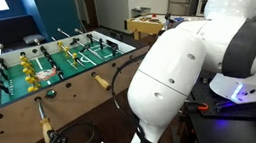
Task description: Rotate the third handle of the table football slightly anticlockwise
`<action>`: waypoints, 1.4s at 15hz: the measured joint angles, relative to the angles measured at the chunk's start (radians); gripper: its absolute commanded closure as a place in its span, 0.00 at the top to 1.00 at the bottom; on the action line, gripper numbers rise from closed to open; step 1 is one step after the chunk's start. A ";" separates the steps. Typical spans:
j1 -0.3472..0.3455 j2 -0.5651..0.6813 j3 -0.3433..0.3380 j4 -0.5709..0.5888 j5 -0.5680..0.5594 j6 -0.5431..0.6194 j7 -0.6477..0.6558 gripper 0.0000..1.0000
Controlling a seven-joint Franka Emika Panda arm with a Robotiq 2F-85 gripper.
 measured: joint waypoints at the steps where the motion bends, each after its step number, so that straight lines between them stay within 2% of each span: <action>1: 0.000 0.000 0.000 0.000 0.000 0.000 -0.024 0.17; 8: -0.002 0.000 0.003 0.001 0.000 0.004 -0.230 0.17; 21: -0.008 -0.009 0.011 0.005 0.025 0.018 -0.718 0.17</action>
